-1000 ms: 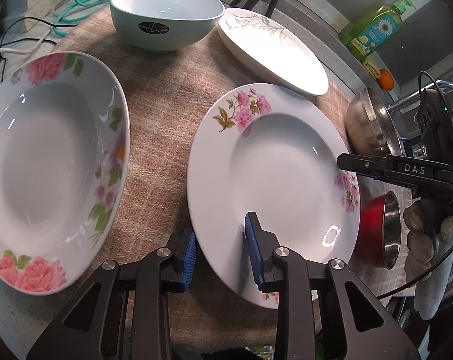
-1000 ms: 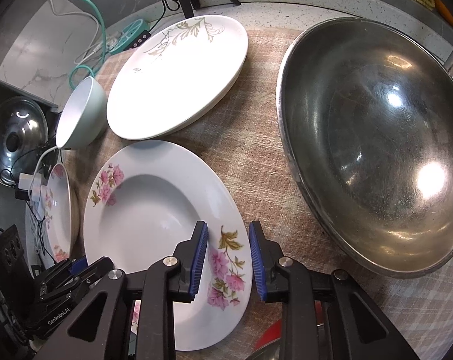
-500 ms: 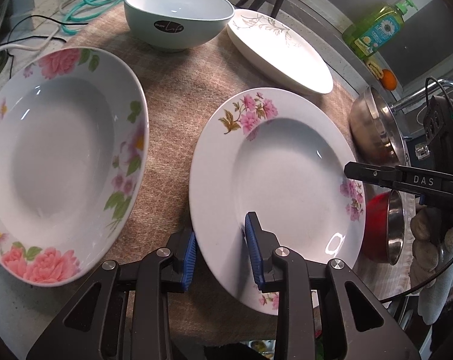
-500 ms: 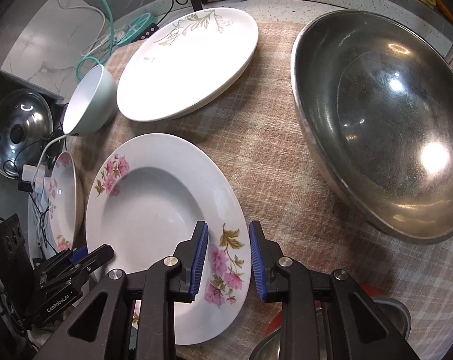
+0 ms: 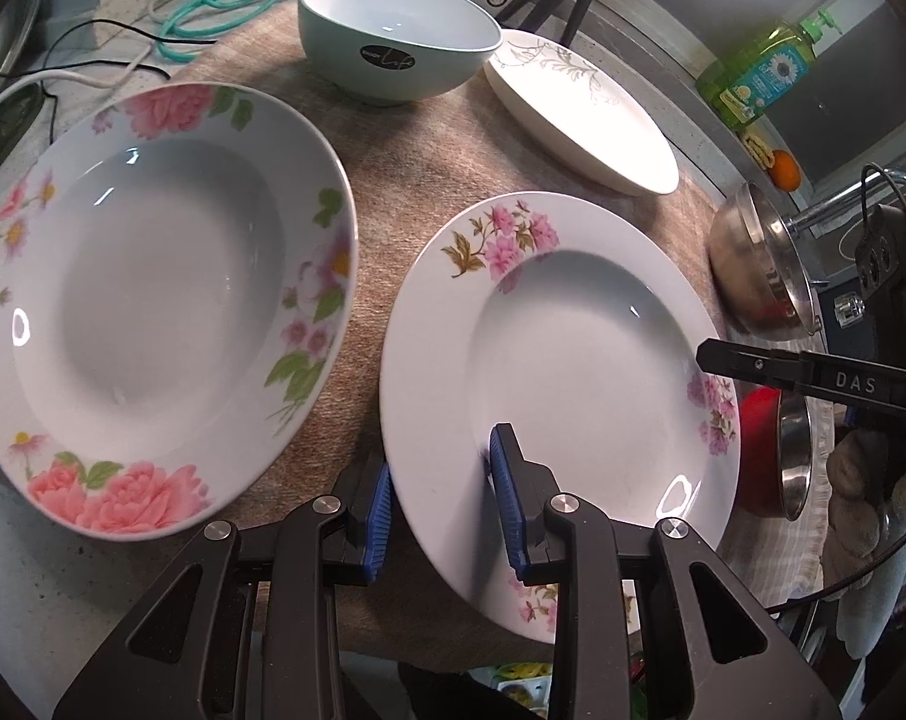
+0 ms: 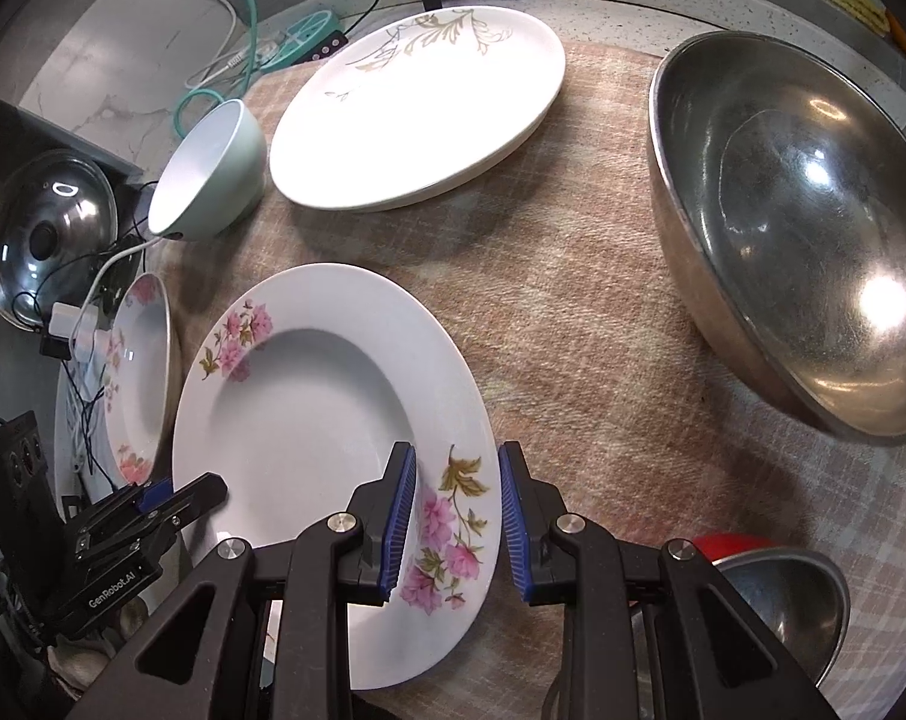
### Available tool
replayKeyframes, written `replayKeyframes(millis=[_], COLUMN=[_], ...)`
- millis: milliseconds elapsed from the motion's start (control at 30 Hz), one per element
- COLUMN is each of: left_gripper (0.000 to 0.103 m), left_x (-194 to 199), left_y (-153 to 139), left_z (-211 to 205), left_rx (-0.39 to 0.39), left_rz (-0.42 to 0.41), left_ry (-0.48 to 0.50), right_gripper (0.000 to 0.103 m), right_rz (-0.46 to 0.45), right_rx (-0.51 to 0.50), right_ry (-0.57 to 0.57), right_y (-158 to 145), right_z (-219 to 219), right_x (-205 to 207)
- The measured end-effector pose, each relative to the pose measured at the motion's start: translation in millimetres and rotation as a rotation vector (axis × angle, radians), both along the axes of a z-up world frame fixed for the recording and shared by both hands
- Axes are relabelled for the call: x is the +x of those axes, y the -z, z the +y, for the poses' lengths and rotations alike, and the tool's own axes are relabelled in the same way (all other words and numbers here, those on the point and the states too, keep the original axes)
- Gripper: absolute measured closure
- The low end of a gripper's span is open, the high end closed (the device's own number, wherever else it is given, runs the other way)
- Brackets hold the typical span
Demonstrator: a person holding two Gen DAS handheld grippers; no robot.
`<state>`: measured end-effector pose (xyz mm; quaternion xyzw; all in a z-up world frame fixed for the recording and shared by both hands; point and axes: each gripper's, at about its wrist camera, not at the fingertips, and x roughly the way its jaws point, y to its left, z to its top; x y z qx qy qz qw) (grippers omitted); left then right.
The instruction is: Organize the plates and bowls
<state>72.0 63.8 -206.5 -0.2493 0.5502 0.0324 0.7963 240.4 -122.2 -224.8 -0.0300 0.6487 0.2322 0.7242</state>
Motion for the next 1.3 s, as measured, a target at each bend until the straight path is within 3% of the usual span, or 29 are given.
replayKeyframes(millis=[767,1300], left_gripper=[0.074,0.074], left_x=[-9.4,-7.9], left_y=[4.6,4.1], left_z=[2.3,0.3], left_rx=[0.018,0.038], left_rz=[0.012,0.005], left_ry=[0.024,0.038], right_gripper=[0.078,0.077], right_rz=[0.008,-0.029], right_rx=[-0.074,-0.121], right_ry=[-0.052,-0.079], right_y=[4.0,4.5], right_z=[-0.9,5.0], right_x=[-43.9,-49.0])
